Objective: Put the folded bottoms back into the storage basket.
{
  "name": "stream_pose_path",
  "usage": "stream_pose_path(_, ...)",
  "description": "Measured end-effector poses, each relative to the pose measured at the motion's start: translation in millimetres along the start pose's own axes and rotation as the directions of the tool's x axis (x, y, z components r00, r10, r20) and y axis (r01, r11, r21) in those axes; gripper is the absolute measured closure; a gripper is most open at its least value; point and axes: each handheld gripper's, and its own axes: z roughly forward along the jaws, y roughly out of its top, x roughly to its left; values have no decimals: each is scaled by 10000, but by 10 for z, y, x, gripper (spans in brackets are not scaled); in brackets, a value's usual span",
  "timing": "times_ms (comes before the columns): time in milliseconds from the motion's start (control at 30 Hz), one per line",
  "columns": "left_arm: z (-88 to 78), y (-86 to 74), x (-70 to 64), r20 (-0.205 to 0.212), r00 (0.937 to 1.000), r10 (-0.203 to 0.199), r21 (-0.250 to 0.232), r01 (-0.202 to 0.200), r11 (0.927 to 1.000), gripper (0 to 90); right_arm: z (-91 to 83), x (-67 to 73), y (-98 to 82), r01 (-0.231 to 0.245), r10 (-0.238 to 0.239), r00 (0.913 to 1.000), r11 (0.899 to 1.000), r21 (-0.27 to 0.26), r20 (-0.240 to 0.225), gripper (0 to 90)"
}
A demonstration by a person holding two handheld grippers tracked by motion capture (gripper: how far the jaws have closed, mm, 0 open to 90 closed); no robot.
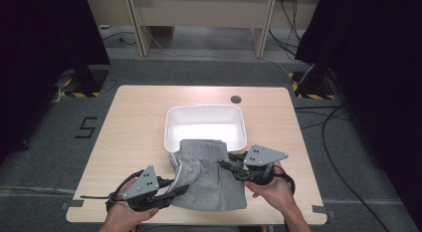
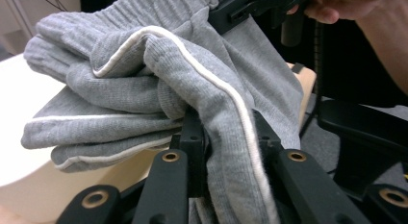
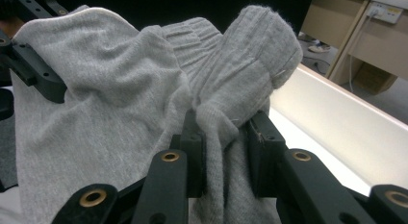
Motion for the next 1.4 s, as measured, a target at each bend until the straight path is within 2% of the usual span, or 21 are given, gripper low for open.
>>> stream_pose_path(267, 40, 163, 144, -51, 10000, 28, -77, -29, 10000, 728, 31, -140, 124, 7, -7, 10000, 10000, 17, 64, 730)
stream_pose_path(600, 83, 367, 295, -248, 9997, 44, -253, -50, 9997, 727, 65, -382, 397, 258, -260, 9996, 9996, 151, 135, 729)
stream_pose_path(667, 105, 399, 352, -365, 9993, -32, -333, 20, 9994, 727, 81, -426, 419, 116, -118, 9999, 9997, 212, 102, 729)
stream_pose_path(1067, 218, 504, 600, -680, 9969, -389, -530, 354, 9980, 727, 214, -655, 554, 143, -156, 9994, 9990, 421, 297, 729)
stream_pose_path(1400, 357, 573, 833, -847, 9932, -794, -575, 747, 9955, 727, 380, -906, 666, 108, -140, 9993, 9958, 907, 349, 729)
